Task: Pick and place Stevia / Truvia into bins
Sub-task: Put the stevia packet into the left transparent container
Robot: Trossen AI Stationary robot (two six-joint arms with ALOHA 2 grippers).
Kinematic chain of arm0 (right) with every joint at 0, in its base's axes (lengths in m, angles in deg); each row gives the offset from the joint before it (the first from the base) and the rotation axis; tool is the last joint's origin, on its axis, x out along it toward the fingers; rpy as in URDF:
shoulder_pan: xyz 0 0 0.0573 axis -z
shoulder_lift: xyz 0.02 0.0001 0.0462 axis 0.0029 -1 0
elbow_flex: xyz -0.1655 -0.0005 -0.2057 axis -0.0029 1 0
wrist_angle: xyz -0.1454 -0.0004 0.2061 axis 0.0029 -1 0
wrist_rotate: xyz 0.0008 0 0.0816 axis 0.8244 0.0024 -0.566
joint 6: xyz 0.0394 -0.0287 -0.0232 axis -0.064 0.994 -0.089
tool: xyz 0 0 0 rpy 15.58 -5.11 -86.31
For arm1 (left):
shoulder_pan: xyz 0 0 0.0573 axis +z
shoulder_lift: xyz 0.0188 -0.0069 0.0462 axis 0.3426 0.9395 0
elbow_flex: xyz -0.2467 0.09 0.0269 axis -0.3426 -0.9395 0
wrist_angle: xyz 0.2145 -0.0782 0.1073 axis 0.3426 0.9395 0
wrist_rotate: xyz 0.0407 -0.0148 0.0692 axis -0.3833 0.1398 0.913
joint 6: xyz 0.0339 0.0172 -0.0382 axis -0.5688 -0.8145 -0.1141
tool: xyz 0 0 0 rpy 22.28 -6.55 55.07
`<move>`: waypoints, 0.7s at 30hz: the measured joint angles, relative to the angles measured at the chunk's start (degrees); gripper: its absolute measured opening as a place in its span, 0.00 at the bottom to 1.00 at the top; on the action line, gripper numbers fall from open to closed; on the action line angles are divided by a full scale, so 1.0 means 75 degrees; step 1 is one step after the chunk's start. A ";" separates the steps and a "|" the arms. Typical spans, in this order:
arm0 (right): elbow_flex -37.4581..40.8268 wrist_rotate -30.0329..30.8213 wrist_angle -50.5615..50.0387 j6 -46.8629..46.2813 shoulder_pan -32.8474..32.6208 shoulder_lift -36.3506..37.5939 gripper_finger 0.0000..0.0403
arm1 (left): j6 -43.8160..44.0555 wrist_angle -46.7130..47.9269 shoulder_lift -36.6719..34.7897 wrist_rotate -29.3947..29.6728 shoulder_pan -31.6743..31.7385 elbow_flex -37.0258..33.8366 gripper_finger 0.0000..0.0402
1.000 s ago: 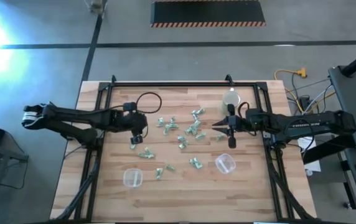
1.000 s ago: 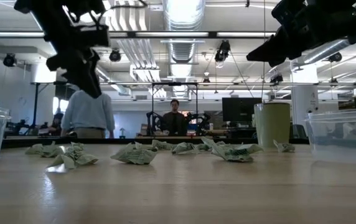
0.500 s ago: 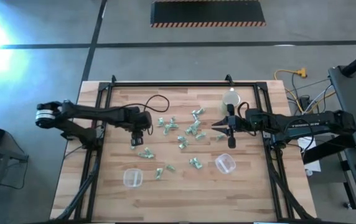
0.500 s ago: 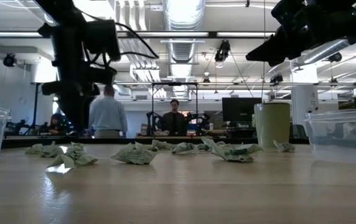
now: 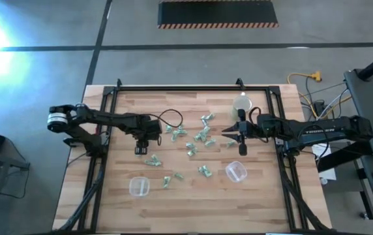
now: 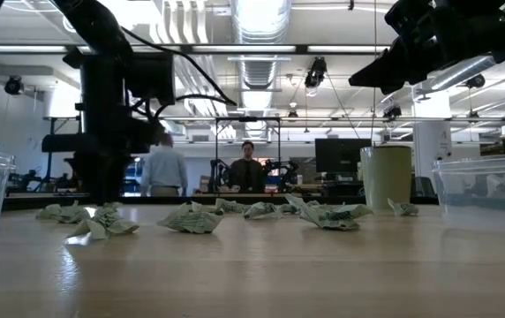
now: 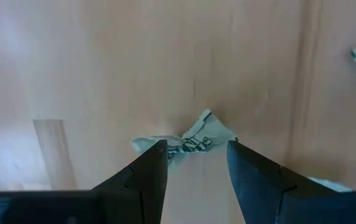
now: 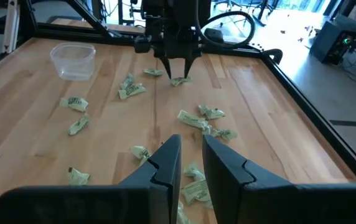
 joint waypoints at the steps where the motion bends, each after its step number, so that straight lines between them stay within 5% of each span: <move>1: 0.0000 0.0000 0.0000 0.0003 0.0000 0.0000 0.14 | -0.0152 0.0006 0.0006 -0.0003 0.0000 0.0000 0.37; 13: 0.0015 -0.0003 -0.0003 0.0006 0.0000 0.0000 0.14 | -0.1188 0.0003 -0.0002 0.0210 -0.0006 -0.0003 0.37; 21: 0.0038 -0.0003 0.0000 0.0042 0.0000 0.0000 0.14 | -0.0829 0.0021 -0.0098 0.0207 -0.0006 0.0194 0.37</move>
